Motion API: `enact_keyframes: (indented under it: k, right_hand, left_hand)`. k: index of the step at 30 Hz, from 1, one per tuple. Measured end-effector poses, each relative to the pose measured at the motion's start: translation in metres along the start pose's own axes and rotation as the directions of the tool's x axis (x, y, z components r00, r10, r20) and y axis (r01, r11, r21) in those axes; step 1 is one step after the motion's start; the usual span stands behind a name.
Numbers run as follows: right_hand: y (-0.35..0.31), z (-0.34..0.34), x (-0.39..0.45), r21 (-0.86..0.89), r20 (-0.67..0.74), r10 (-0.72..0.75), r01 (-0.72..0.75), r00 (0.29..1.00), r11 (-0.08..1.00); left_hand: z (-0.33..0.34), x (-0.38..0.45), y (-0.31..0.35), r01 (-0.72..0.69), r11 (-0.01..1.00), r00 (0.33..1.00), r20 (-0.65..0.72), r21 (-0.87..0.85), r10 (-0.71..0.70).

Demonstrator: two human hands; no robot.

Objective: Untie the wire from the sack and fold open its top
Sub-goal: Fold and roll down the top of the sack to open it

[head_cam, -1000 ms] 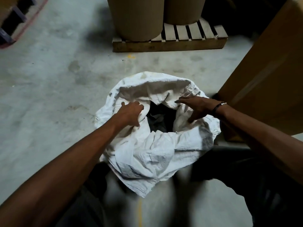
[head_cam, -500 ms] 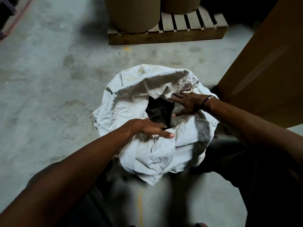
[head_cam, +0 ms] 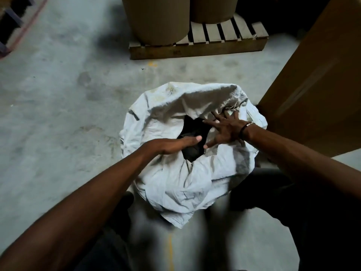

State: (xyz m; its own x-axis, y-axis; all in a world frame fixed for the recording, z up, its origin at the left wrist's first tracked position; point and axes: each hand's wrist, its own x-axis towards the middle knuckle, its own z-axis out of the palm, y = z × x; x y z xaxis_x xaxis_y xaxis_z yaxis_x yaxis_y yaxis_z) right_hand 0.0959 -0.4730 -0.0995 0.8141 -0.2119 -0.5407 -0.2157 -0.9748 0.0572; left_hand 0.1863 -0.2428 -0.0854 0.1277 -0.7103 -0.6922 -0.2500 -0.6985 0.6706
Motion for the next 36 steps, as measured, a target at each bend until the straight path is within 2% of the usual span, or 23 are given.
enact_keyframes:
  k: [2,4,6,8,10,14,18,21,23,25,27,29,31,34,36]
  right_hand:
    - [-0.003,0.002,0.0,-0.044,0.015,0.001,-0.001,1.0,0.999]
    - [-0.001,0.001,0.001,-0.094,0.049,-0.012,0.017,0.999,0.995]
    - [0.005,-0.001,0.003,-0.112,0.087,-0.022,0.031,0.996,0.993]
    - [0.011,-0.001,0.004,-0.092,0.13,-0.007,0.019,0.992,0.996]
    - [0.019,-0.001,0.002,-0.102,0.147,0.006,0.009,0.989,0.995]
    - [0.027,-0.001,0.0,-0.149,0.062,-0.042,0.051,0.997,0.988]
    - [0.02,-0.008,-0.001,-0.038,0.089,-0.026,0.029,0.996,0.999]
    - [0.016,-0.015,-0.005,-0.037,0.115,-0.005,0.009,0.993,0.999]
    - [0.015,-0.019,-0.008,-0.045,0.089,-0.022,0.026,0.996,0.999]
    - [0.017,-0.026,-0.007,-0.022,0.047,-0.022,0.023,0.999,0.999]
    - [0.022,-0.035,-0.004,0.018,-0.006,-0.006,0.006,1.0,1.0]
    - [0.027,-0.041,0.002,0.054,-0.009,0.008,-0.008,1.0,0.999]
    - [0.026,-0.042,0.009,0.054,0.015,-0.007,0.006,1.0,0.999]
    - [0.023,-0.036,0.017,0.013,0.011,-0.088,0.087,0.996,0.996]
    - [0.026,-0.033,0.018,0.025,-0.016,-0.088,0.089,0.996,0.996]
  left_hand:
    - [-0.01,0.01,-0.005,0.091,0.978,0.995,-0.052,0.187,-0.083]
    - [-0.013,0.02,-0.012,0.266,0.856,0.96,-0.204,0.443,-0.193]
    - [-0.017,0.027,-0.017,0.361,0.741,0.921,-0.342,0.566,-0.187]
    - [-0.027,0.028,-0.026,0.404,0.667,0.897,-0.416,0.626,-0.152]
    - [-0.045,0.019,-0.043,0.44,0.647,0.869,-0.477,0.622,-0.132]
    - [-0.078,-0.008,-0.066,0.471,0.632,0.822,-0.566,0.615,-0.061]
    - [-0.066,-0.002,-0.046,0.472,0.637,0.853,-0.497,0.609,-0.157]
    - [-0.042,0.008,-0.028,0.307,0.698,0.944,-0.302,0.647,-0.135]
    - [-0.029,0.007,-0.027,0.264,0.671,0.965,-0.19,0.693,-0.183]
    - [-0.027,0.0,-0.03,0.347,0.637,0.931,-0.168,0.688,-0.325]
    - [-0.033,-0.009,-0.027,0.447,0.647,0.876,-0.153,0.618,-0.458]
    - [-0.039,-0.012,-0.019,0.44,0.723,0.851,0.011,0.533,-0.526]
    - [-0.044,-0.008,-0.011,0.349,0.802,0.888,0.102,0.485,-0.449]
    - [-0.056,0.002,-0.004,0.118,0.941,0.992,0.002,0.317,-0.125]
    - [-0.065,0.013,-0.001,-0.061,0.986,0.994,-0.082,0.155,0.075]
